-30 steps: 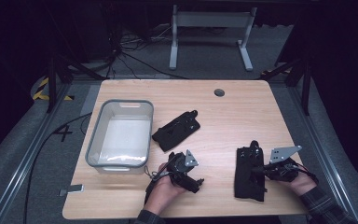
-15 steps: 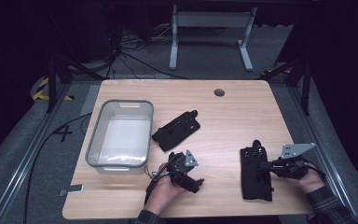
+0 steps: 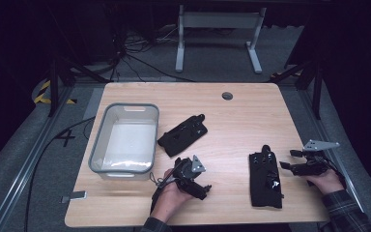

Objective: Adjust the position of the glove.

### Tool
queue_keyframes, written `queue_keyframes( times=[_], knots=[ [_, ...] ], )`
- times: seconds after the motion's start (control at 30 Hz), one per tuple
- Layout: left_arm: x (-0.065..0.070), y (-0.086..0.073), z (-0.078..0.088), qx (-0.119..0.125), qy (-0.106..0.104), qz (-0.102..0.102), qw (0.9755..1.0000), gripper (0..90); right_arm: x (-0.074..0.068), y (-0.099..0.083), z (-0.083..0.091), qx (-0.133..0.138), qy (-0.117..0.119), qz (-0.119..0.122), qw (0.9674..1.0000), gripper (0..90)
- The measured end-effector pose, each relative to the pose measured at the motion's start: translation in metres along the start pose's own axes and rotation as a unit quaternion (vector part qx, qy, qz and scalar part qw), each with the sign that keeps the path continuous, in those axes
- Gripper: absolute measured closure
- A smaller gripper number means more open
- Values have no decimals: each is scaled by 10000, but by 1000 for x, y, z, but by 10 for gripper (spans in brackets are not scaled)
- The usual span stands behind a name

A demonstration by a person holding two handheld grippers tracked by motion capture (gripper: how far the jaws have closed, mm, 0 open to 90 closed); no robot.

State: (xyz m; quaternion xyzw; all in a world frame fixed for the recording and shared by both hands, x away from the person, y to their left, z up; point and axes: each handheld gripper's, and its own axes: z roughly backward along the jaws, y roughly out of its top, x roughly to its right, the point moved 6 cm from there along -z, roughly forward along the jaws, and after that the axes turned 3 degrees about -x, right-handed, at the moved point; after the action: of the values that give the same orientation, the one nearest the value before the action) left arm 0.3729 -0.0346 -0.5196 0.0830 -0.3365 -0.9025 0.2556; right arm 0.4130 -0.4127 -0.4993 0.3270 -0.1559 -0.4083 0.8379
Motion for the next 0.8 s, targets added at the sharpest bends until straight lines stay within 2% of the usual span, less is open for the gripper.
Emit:
queue_keyframes(
  times=[0.03,0.13,0.17,0.2,0.23,0.37,0.4,0.5,0.53,0.63,0.8],
  knots=[
    [-1,0,1,-30,13,20,10000,16,1,-1,-1,-14,-13,-12,10000,215],
    [-4,2,6,13,33,188,9998,174,2,-3,-3,66,-17,34,10000,174],
    [-6,3,7,-19,42,236,9997,200,2,-3,-4,91,-32,69,9999,157],
    [-7,4,9,-70,55,273,9996,246,2,-3,-5,97,-56,132,9999,149],
    [-8,6,9,-18,53,270,9996,297,1,-4,-5,107,-75,153,9998,146],
    [-12,18,14,71,195,222,9995,560,1,-4,-6,143,-58,136,9998,143],
    [-15,21,15,18,250,233,9994,654,1,-4,-6,142,-59,137,9998,143],
    [-23,28,16,16,375,352,9987,857,1,-4,-6,142,-59,137,9998,143],
    [-27,30,16,7,414,410,9983,895,1,-4,-6,143,-59,140,9998,143],
    [-38,37,16,-17,578,554,9968,898,1,-4,-6,144,-58,139,9998,143],
    [-52,44,16,19,839,665,9942,898,1,-4,-6,143,-58,139,9998,143]
  ],
)
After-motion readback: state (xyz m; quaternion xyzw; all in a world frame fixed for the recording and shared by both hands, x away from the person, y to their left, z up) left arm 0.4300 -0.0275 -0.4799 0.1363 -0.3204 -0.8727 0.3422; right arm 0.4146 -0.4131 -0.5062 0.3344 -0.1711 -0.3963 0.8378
